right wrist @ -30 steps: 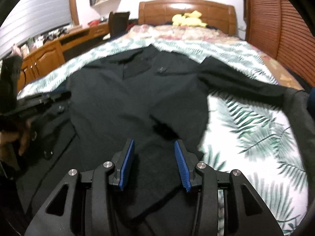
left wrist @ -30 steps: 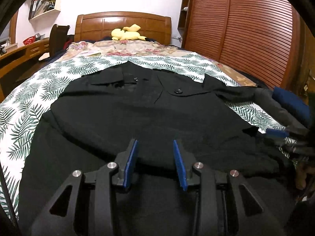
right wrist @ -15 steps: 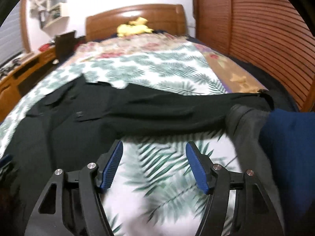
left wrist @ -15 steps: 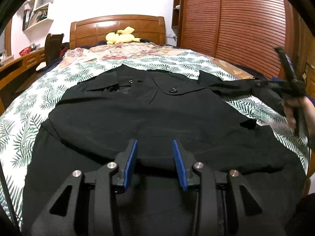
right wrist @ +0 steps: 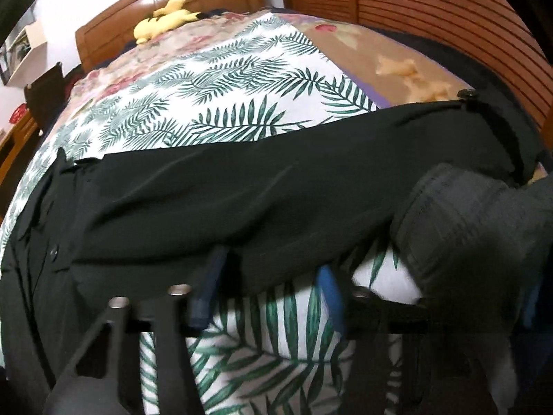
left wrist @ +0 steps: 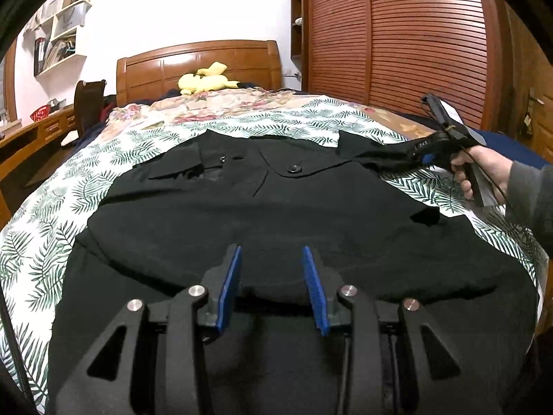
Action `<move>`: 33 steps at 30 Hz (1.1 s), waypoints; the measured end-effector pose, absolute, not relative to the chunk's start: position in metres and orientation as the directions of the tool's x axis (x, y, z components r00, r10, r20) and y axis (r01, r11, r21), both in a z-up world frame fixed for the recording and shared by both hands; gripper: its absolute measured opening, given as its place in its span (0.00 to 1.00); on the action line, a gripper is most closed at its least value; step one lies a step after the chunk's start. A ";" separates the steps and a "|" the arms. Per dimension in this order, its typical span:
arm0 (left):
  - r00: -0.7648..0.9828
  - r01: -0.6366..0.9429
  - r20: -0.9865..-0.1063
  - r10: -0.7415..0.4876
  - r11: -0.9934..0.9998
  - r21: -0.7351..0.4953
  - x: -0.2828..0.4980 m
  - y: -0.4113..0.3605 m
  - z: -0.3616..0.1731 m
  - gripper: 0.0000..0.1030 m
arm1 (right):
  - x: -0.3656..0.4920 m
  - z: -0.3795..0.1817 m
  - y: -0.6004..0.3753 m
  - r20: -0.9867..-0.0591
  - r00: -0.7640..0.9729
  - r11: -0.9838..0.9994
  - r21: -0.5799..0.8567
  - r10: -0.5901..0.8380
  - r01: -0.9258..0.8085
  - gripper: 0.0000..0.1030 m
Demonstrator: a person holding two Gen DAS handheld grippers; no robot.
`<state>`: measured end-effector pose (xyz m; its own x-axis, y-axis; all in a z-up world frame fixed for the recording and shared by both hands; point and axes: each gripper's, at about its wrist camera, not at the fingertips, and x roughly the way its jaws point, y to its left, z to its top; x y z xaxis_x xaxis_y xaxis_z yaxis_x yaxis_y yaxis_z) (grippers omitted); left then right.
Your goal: Fold large clothes
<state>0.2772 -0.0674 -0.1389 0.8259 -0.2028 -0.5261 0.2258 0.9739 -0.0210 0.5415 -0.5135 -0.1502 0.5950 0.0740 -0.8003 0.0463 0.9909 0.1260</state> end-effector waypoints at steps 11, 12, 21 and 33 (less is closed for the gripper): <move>0.830 0.232 -0.518 -0.204 0.973 -0.011 0.274 -0.071 -0.137 0.34 | 0.517 -0.062 -0.448 -0.649 0.751 0.980 -0.036 0.125 -0.194 0.02; 0.831 0.232 -0.518 -0.204 0.973 -0.011 0.274 -0.070 -0.137 0.34 | 0.511 -0.053 -0.440 -0.635 0.758 0.976 -0.031 0.149 -0.217 0.02; 0.830 0.232 -0.519 -0.205 0.973 -0.012 0.274 -0.070 -0.137 0.34 | 0.425 -0.016 -0.335 -0.617 0.687 0.850 -0.053 0.384 -0.523 0.02; 0.833 0.232 -0.510 -0.214 0.972 -0.029 0.272 -0.066 -0.136 0.34 | 0.370 -0.035 -0.302 -0.713 0.602 0.787 -0.114 0.361 -0.607 0.55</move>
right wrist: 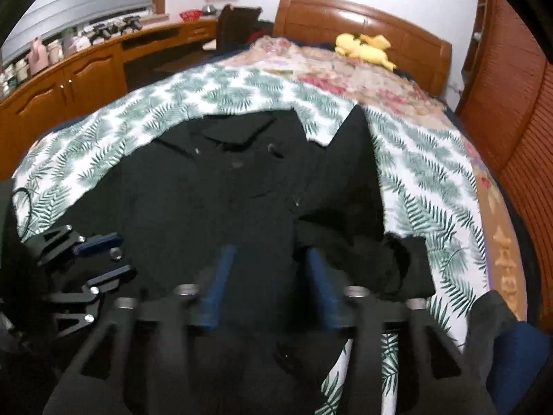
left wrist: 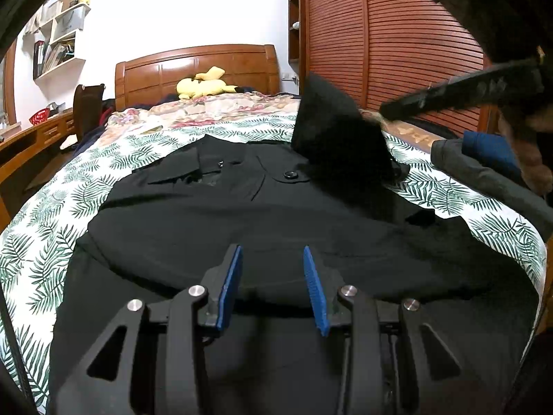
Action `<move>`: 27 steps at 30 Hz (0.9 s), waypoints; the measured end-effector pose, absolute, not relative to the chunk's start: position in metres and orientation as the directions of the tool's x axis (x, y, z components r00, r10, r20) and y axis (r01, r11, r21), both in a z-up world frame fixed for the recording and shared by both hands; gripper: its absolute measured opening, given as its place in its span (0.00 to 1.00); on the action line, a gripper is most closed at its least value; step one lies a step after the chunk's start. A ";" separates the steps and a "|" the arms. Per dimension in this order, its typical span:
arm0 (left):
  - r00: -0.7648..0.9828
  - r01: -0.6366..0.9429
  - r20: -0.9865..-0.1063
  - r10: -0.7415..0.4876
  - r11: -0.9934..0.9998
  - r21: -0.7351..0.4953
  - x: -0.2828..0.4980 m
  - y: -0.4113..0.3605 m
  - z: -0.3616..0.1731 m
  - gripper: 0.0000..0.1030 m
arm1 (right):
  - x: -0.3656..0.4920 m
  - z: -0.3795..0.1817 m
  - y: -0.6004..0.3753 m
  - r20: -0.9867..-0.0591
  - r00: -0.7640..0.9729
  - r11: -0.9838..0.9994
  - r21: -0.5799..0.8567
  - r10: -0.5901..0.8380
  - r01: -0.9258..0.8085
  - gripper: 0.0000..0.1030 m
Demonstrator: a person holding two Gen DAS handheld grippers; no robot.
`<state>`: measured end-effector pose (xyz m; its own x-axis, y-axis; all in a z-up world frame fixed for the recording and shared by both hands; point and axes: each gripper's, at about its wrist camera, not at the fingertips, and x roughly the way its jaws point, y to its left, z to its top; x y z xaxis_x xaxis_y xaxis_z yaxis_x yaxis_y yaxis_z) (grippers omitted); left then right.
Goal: Fold large clothes
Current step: 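Fold the grasped sleeve with the right tool across the coat front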
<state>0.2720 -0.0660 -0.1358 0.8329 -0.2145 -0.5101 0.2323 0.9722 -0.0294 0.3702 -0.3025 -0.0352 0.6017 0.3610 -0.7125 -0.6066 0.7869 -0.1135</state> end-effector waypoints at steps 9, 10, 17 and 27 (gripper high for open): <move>0.831 0.240 -0.510 -0.224 0.970 -0.036 0.271 -0.067 -0.133 0.34 | 0.384 -0.005 -0.319 -0.634 0.703 0.839 -0.153 0.322 -0.522 0.56; 0.831 0.242 -0.509 -0.226 0.970 -0.036 0.270 -0.067 -0.132 0.34 | 0.392 -0.009 -0.322 -0.640 0.707 0.849 -0.157 0.301 -0.504 0.57; 0.834 0.248 -0.499 -0.235 0.968 -0.041 0.264 -0.060 -0.125 0.34 | 0.446 -0.055 -0.356 -0.692 0.706 0.918 -0.166 0.151 -0.359 0.58; 0.839 0.222 -0.497 -0.219 0.973 -0.054 0.263 -0.040 -0.118 0.34 | 0.504 -0.108 -0.398 -0.752 0.659 0.967 -0.145 0.030 -0.209 0.69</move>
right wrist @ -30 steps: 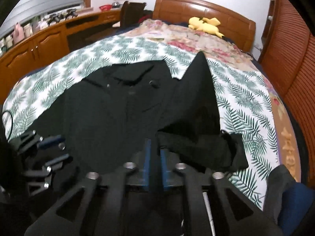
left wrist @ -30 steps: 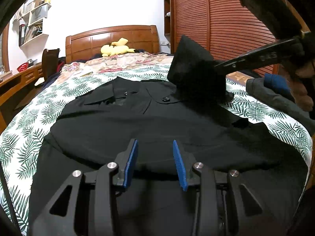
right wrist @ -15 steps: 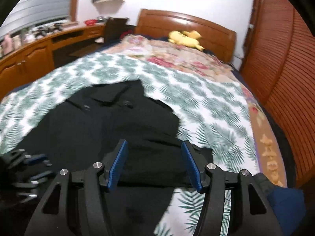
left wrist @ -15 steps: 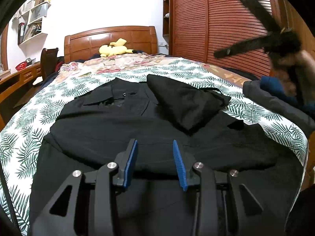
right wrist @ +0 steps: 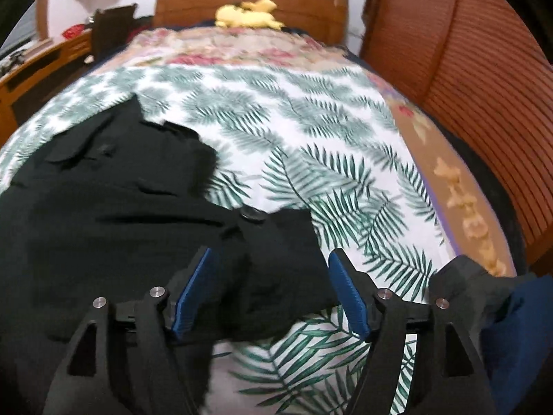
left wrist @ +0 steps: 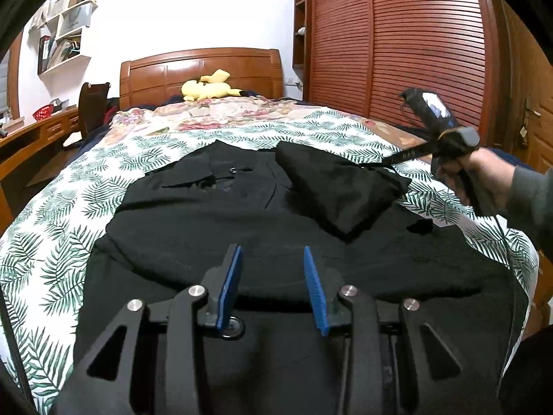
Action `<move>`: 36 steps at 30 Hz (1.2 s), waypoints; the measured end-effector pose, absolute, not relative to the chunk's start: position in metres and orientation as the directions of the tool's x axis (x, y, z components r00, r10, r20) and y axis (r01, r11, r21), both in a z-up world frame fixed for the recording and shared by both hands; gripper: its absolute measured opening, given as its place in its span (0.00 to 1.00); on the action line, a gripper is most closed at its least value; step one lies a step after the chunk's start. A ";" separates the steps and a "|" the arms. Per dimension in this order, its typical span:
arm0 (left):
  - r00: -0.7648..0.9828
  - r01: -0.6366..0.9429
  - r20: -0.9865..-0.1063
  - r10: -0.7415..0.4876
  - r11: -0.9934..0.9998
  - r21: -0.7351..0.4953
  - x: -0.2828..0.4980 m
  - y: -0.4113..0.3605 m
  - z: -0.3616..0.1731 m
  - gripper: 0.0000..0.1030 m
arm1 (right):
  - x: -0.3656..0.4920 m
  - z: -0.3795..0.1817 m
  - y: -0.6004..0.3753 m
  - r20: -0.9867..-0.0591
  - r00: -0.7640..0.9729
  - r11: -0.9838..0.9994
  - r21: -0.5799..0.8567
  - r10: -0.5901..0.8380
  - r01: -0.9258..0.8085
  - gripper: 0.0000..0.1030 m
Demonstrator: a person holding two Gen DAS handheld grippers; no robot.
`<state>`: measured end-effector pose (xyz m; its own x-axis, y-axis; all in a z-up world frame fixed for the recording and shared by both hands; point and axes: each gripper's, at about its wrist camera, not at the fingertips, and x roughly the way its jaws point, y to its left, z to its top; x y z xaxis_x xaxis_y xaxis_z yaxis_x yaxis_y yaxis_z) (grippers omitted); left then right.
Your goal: Fold large clothes
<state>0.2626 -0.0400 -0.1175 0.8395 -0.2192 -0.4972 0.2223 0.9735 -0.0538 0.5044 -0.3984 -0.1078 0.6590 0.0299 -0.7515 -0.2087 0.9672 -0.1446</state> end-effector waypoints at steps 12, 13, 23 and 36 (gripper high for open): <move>0.842 0.194 -0.502 -0.197 0.979 -0.058 0.262 -0.021 -0.116 0.34 | 0.544 -0.165 -0.427 -0.838 0.545 0.990 -0.087 -0.015 -0.107 0.76; 0.842 0.193 -0.502 -0.196 0.979 -0.060 0.262 -0.020 -0.116 0.34 | 0.546 -0.169 -0.429 -0.851 0.526 0.993 -0.062 0.001 -0.101 0.76; 0.847 0.189 -0.495 -0.192 0.980 -0.057 0.257 -0.013 -0.114 0.34 | 0.527 -0.159 -0.402 -0.852 0.520 0.969 -0.077 0.058 -0.234 0.16; 0.865 0.140 -0.483 -0.138 0.990 -0.033 0.227 0.024 -0.110 0.34 | 0.402 -0.036 -0.320 -0.620 0.738 0.905 -0.103 0.266 -0.412 0.14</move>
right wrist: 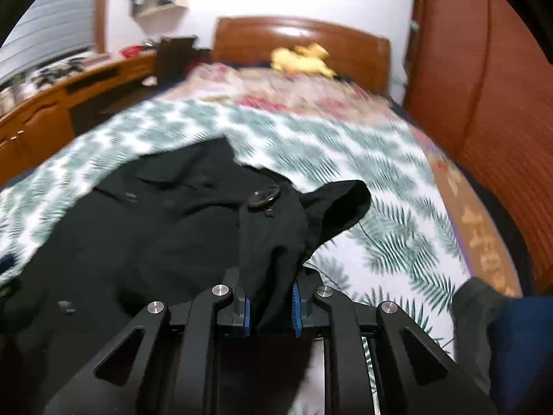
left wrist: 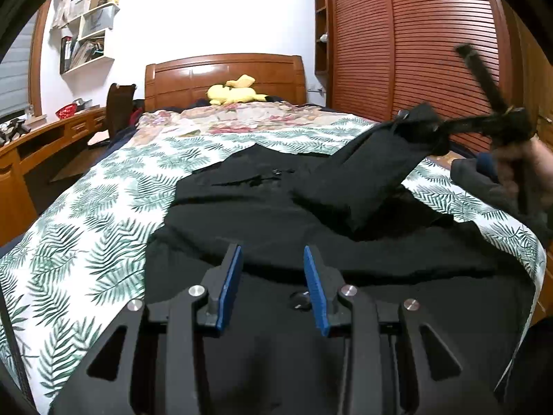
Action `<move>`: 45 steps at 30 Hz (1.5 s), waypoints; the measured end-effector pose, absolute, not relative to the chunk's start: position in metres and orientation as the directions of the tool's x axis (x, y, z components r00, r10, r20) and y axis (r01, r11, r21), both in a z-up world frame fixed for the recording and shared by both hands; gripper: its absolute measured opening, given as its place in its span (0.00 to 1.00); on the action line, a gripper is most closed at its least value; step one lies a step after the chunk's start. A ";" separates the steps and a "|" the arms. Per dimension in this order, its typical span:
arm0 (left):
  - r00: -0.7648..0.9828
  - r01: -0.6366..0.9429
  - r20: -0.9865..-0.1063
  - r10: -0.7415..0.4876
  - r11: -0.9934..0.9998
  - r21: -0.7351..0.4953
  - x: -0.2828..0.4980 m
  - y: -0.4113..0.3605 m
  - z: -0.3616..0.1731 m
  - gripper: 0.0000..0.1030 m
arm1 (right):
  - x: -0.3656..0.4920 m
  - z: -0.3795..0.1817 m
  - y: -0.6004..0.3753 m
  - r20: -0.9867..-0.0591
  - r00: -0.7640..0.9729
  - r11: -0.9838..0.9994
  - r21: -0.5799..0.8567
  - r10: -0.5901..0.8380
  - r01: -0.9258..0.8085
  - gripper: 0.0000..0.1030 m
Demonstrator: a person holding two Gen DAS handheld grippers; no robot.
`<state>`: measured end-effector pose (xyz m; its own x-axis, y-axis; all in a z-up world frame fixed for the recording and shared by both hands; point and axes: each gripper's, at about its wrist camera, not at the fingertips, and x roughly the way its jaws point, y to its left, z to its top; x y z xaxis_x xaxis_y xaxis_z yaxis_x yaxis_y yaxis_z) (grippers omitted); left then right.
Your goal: Fold large clothes
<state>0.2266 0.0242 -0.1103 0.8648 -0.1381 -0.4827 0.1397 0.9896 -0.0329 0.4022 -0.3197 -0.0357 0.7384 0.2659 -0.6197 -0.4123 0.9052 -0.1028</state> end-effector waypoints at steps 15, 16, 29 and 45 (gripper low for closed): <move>0.872 0.121 -0.474 -0.125 0.992 -0.040 0.175 0.087 -0.111 0.34 | 0.288 -0.007 -0.216 -0.582 0.703 0.805 -0.132 0.409 -0.578 0.18; 0.872 0.116 -0.474 -0.124 0.992 -0.046 0.174 0.092 -0.109 0.34 | 0.283 -0.011 -0.211 -0.590 0.693 0.800 -0.127 0.414 -0.586 0.18; 0.872 0.074 -0.482 -0.084 0.996 -0.039 0.161 0.122 -0.114 0.34 | 0.237 -0.037 -0.176 -0.620 0.632 0.764 -0.079 0.465 -0.640 0.54; 0.866 0.067 -0.493 -0.084 0.996 -0.052 0.163 0.129 -0.115 0.34 | 0.224 -0.058 -0.179 -0.654 0.596 0.748 -0.067 0.467 -0.660 0.54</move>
